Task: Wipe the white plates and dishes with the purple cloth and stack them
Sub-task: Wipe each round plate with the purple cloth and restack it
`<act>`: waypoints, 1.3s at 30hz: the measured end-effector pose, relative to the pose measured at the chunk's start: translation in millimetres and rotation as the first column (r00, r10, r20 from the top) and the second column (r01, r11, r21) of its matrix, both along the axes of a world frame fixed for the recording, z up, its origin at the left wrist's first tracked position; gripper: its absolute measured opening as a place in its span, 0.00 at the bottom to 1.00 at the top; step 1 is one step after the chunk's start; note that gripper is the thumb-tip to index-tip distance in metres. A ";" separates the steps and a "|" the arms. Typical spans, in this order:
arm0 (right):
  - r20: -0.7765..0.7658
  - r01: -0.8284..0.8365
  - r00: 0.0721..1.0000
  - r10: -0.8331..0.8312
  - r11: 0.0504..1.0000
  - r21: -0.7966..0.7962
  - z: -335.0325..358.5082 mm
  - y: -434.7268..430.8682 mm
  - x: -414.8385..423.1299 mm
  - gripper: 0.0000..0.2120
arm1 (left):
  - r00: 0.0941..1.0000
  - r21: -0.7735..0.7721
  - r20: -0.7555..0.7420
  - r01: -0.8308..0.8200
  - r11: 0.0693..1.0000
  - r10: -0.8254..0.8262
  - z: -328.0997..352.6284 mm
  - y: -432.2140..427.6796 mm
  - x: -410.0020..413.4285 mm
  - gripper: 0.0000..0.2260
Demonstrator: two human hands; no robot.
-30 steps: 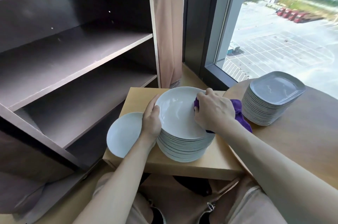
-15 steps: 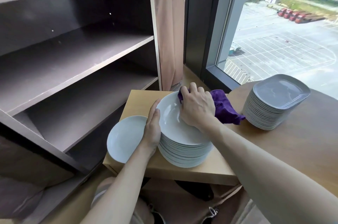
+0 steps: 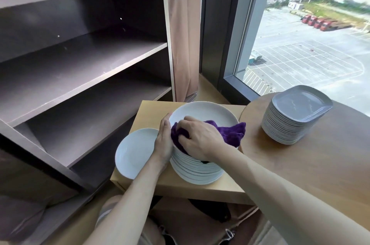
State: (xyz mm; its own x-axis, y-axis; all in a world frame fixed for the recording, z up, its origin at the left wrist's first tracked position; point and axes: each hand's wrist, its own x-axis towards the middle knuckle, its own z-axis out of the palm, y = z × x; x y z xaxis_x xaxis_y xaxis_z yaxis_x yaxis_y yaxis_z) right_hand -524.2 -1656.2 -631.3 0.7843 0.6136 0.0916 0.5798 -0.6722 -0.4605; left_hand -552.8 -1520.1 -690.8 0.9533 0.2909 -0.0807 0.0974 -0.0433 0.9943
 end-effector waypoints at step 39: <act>0.065 0.090 0.994 -0.084 0.990 -0.109 -5.1 17.5 2.1 0.12 | 0.992 -0.149 -0.014 0.122 0.981 -0.126 9.8 0.9 0.8 0.27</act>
